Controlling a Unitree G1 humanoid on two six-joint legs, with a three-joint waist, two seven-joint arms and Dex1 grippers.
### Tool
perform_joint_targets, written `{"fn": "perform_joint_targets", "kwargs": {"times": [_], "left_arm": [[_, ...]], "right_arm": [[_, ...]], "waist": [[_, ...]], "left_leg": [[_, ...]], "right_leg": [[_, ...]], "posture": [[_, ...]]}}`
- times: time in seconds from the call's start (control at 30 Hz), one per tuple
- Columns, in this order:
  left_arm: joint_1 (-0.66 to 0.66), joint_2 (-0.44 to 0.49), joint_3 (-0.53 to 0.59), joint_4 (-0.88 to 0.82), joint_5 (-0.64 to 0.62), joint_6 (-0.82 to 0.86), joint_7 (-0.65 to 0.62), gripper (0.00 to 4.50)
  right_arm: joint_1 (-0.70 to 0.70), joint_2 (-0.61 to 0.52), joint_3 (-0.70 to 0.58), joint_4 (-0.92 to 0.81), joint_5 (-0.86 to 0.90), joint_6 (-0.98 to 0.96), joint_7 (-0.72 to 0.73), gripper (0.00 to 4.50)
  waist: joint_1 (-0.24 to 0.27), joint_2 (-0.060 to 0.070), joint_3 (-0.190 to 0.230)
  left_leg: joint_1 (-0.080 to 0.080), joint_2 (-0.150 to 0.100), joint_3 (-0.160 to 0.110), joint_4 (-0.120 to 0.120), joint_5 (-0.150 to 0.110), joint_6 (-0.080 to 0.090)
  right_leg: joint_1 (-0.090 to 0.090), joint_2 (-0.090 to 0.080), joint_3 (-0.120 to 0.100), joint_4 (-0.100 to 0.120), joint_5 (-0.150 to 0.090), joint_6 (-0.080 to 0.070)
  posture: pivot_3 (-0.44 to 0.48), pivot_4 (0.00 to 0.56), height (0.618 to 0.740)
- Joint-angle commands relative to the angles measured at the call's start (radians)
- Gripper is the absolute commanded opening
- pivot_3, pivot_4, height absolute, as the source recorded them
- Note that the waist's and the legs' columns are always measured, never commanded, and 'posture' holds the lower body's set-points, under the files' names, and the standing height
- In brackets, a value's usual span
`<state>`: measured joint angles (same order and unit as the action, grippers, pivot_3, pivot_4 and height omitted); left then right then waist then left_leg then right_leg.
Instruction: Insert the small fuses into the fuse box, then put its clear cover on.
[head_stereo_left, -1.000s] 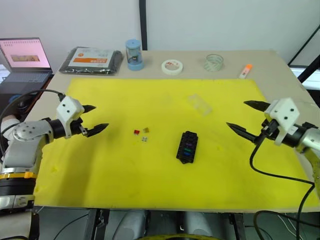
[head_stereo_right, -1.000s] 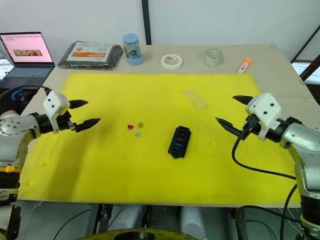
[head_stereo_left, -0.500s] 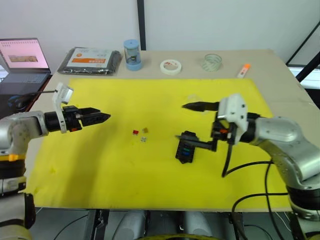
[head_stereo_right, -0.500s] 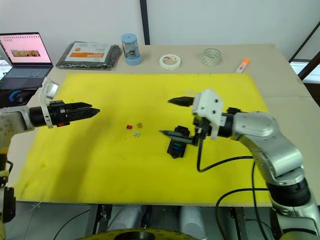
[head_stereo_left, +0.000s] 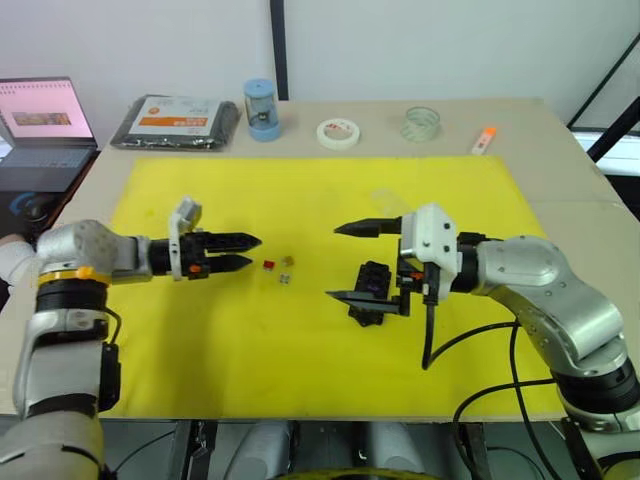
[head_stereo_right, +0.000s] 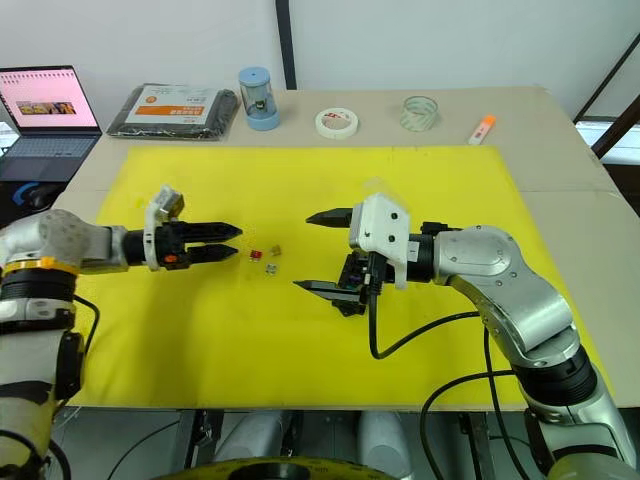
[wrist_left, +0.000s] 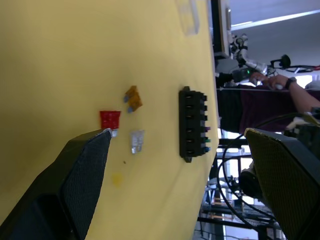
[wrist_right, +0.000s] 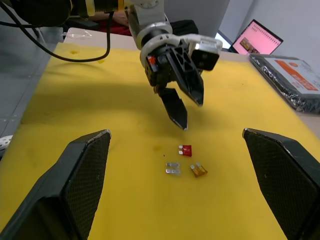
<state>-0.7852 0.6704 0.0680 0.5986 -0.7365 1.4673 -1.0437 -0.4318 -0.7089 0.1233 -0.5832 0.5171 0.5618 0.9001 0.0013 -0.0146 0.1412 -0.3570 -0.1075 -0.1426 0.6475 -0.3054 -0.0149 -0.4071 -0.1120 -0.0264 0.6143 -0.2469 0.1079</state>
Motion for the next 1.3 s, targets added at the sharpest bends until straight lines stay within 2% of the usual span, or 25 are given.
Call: {"fn": "perform_joint_targets", "kwargs": {"times": [0.03, 0.33, 0.5, 1.0, 1.1, 1.3], "left_arm": [[-0.028, -0.006, -0.043, 0.040, 0.037, -0.047, -0.040, 4.50], [-0.041, -0.063, -0.075, 0.120, 0.090, -0.090, -0.081, 4.50], [-0.028, -0.089, -0.084, 0.098, 0.095, -0.079, -0.091, 4.50], [-0.019, -0.145, -0.037, 0.112, 0.121, -0.127, -0.052, 4.50], [-0.001, -0.144, -0.036, 0.108, 0.133, -0.139, -0.045, 3.59], [0.025, -0.134, -0.035, 0.095, 0.145, -0.158, -0.028, 1.36]], "right_arm": [[-0.011, -0.012, -0.012, -0.032, -0.002, 0.000, -0.002, 4.47], [-0.019, -0.005, -0.023, -0.065, 0.025, 0.060, -0.050, 4.47], [-0.020, 0.003, -0.018, -0.056, 0.020, 0.062, -0.060, 4.47], [-0.021, 0.005, -0.011, -0.066, 0.020, 0.089, -0.077, 4.47], [-0.027, 0.002, -0.015, -0.064, 0.023, 0.098, -0.076, 4.50], [-0.030, 0.003, -0.014, -0.057, 0.017, 0.100, -0.074, 4.50]], "waist": [[0.000, 0.000, 0.000], [0.010, 0.000, 0.000], [0.012, -0.001, -0.001], [0.013, -0.001, -0.001], [0.011, -0.001, -0.001], [0.009, -0.001, -0.001]], "left_leg": [[0.000, 0.000, 0.000, 0.000, 0.000, 0.000], [0.000, -0.001, 0.000, 0.000, 0.000, 0.000], [0.000, -0.001, 0.000, 0.000, 0.000, 0.000], [0.000, -0.002, 0.000, 0.000, 0.000, 0.000], [0.001, -0.002, 0.000, 0.000, 0.000, 0.000], [0.001, -0.001, 0.000, 0.000, 0.000, 0.000]], "right_leg": [[0.000, 0.000, 0.000, 0.000, 0.000, 0.000], [0.001, -0.001, 0.000, 0.000, 0.000, 0.000], [0.001, -0.001, 0.000, 0.000, 0.000, 0.000], [0.002, -0.002, 0.000, 0.000, 0.000, 0.000], [0.002, -0.002, 0.000, 0.000, 0.000, 0.000], [0.001, -0.001, 0.000, 0.000, 0.000, 0.000]], "posture": [[0.000, 0.150, 0.740], [0.000, 0.150, 0.740], [0.000, 0.150, 0.740], [0.000, 0.150, 0.740], [0.000, 0.150, 0.740], [0.000, 0.150, 0.740]]}}
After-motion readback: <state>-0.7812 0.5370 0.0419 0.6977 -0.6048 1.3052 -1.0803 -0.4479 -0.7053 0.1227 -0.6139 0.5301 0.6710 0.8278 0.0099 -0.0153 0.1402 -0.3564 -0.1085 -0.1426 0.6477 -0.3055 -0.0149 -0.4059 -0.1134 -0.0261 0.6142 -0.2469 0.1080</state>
